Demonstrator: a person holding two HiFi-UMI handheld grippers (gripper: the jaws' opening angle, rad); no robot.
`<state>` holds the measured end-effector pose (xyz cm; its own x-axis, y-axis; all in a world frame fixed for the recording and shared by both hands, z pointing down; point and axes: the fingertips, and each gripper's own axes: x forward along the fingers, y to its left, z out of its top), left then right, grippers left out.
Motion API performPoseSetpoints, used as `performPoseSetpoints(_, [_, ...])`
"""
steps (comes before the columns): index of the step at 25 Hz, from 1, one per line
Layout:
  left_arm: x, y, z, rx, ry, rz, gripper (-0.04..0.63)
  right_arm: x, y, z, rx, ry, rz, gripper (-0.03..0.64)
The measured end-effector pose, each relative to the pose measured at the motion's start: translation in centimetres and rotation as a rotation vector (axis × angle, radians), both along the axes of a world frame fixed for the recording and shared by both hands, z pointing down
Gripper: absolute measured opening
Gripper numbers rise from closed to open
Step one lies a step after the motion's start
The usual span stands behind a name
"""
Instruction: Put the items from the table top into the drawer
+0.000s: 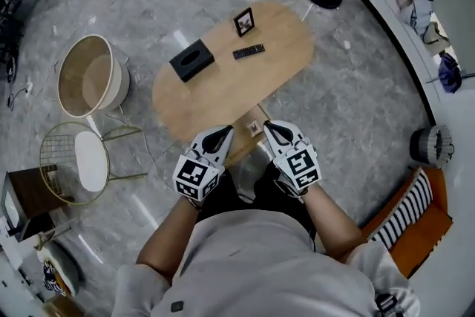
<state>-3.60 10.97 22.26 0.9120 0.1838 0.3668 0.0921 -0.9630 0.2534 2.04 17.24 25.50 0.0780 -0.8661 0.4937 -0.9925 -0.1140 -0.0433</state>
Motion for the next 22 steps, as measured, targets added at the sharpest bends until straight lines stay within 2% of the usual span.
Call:
performPoseSetpoints(3, [-1.6,0.6,-3.3,0.023,0.035,-0.019,0.009,-1.1,0.7,-4.1,0.044,0.042,-0.052,0.029])
performPoseSetpoints(8, [-3.8,0.9,-7.8,0.090,0.103,-0.055,0.009,-1.4,1.6,-10.5,0.142,0.097,-0.070,0.029])
performPoseSetpoints(14, [-3.6,1.4,-10.6,0.216,0.149,-0.083,0.009,-0.5,2.4,-14.0,0.222,0.128,-0.075,0.028])
performPoseSetpoints(22, [-0.6,7.6,-12.4,0.189,0.184,-0.118,0.009,1.4,7.8,-16.8,0.288,0.121,-0.106,0.028])
